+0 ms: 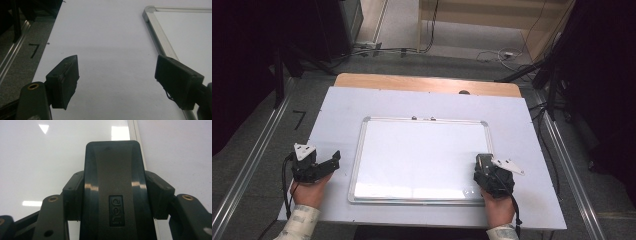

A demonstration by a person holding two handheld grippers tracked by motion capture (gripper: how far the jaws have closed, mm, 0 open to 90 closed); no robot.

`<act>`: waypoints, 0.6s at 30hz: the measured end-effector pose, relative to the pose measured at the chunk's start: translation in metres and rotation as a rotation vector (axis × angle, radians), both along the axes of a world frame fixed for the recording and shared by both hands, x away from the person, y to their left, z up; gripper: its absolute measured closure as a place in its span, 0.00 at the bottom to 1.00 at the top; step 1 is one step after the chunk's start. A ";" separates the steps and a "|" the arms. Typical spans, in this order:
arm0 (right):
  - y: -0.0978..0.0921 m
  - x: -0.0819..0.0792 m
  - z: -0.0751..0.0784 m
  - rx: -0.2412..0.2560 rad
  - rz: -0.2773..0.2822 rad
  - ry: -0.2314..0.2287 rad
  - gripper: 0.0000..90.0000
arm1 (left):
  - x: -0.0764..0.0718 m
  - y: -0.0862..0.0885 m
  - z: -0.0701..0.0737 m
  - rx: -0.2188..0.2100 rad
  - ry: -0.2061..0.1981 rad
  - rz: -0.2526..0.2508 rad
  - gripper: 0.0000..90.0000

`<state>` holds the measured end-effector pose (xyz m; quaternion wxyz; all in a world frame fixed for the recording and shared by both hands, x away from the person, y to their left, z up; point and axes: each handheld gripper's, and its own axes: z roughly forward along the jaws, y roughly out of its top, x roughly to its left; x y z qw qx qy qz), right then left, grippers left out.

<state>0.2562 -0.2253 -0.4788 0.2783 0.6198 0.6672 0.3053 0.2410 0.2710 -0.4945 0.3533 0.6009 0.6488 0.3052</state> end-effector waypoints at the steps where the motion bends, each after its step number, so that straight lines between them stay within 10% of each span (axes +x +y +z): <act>1: 0.000 0.000 -0.001 -0.003 -0.002 0.003 0.43 | 0.000 0.000 0.000 0.000 0.000 -0.001 0.22; 18: -0.002 0.005 -0.010 0.035 0.017 0.032 0.35 | 0.000 0.001 0.000 0.001 -0.001 -0.001 0.22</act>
